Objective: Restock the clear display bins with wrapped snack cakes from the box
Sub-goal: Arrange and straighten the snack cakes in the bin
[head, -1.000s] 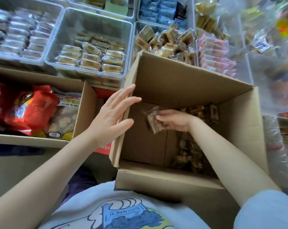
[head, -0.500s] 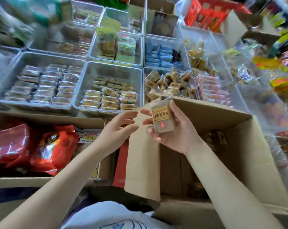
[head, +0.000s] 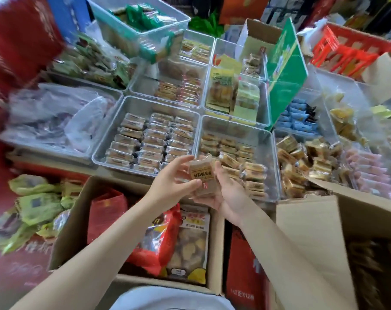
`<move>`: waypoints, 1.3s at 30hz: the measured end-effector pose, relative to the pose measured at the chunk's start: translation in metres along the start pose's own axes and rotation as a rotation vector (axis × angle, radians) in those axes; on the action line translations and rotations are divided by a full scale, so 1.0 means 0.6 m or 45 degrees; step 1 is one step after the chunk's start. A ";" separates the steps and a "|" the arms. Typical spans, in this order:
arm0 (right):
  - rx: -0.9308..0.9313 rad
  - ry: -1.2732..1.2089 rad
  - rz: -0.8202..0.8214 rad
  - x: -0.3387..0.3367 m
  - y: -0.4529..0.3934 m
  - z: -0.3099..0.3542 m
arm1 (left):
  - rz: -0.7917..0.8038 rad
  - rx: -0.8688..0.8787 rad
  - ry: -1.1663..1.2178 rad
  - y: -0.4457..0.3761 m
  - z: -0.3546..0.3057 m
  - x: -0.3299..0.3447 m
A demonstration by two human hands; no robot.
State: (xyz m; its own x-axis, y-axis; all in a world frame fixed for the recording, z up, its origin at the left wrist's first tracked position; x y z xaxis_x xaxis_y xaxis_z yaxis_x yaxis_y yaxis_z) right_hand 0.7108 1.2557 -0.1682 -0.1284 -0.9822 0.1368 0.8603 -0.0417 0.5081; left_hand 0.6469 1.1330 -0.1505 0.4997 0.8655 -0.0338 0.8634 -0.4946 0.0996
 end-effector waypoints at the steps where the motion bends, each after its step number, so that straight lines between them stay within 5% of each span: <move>1: 0.015 0.035 -0.014 0.011 -0.020 0.001 | -0.014 -0.022 -0.009 -0.013 0.013 -0.023; 5: 0.075 0.267 -0.203 0.009 -0.099 0.014 | -0.069 -0.078 -0.148 -0.076 0.068 -0.109; 9: 0.064 0.350 -0.313 -0.005 -0.191 0.067 | -0.199 0.016 -0.852 -0.162 0.121 -0.221; 14: 0.009 0.427 -0.325 0.017 -0.327 0.132 | -0.031 -0.170 -1.378 -0.232 0.201 -0.303; 27: -0.666 1.799 -0.257 0.200 -0.594 0.186 | -0.013 -0.149 -1.294 -0.241 0.230 -0.301; 36: -0.848 2.124 -0.097 0.215 -0.605 0.108 | -0.016 -0.128 -1.321 -0.242 0.231 -0.298; 39: -0.635 2.476 -0.034 0.213 -0.593 0.073 | -0.021 -0.121 -1.325 -0.240 0.230 -0.298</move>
State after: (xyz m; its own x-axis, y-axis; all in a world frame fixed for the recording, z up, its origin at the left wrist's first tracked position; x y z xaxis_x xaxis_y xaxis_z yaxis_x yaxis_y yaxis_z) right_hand 0.3665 1.1530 -0.2942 0.1689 0.1842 -0.9683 0.9471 0.2418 0.2112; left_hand 0.4426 1.0385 -0.2958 0.3403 0.3541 -0.8711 0.8841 -0.4361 0.1680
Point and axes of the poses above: each hand's wrist, its own y-axis away from the middle knuckle, its own x-axis out of the palm, z = x × y, the point moved 9 cm from there along -y, towards the middle knuckle, and after that the axes turned 12 degrees about y, right-handed, at the moved point
